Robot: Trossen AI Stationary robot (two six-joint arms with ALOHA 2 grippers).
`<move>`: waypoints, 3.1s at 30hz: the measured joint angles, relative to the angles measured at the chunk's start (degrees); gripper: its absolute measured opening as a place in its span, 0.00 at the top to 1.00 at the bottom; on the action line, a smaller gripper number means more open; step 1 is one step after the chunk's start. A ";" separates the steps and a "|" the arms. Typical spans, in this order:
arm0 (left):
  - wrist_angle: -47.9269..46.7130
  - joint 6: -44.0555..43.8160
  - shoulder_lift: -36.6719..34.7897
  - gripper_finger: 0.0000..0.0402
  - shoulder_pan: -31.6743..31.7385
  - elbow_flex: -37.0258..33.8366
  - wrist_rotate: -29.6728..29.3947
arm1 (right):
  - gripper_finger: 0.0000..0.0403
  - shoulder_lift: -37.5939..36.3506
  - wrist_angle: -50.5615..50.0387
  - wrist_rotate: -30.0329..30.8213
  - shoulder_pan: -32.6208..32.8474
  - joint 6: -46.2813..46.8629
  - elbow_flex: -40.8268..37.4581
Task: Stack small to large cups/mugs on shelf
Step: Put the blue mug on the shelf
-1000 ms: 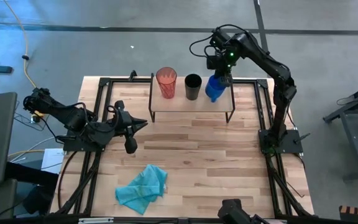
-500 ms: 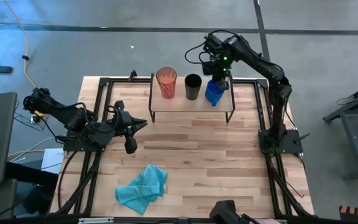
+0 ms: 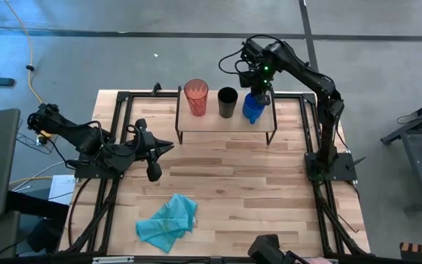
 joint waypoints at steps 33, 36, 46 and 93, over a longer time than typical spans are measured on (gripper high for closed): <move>-0.02 -1.31 0.00 0.92 0.00 0.00 0.03 | 1.00 0.00 0.23 1.87 0.00 0.83 0.00; -0.02 -1.31 0.00 0.92 0.00 0.00 0.03 | 1.00 0.00 0.30 1.85 -0.09 1.48 0.00; -0.07 -1.31 0.00 0.92 0.00 0.00 0.03 | 0.91 -0.02 0.80 1.83 -0.76 3.23 0.00; -2.40 -2.95 0.00 0.92 0.00 0.00 0.05 | 0.87 -0.02 0.62 -0.54 -0.28 0.63 -0.02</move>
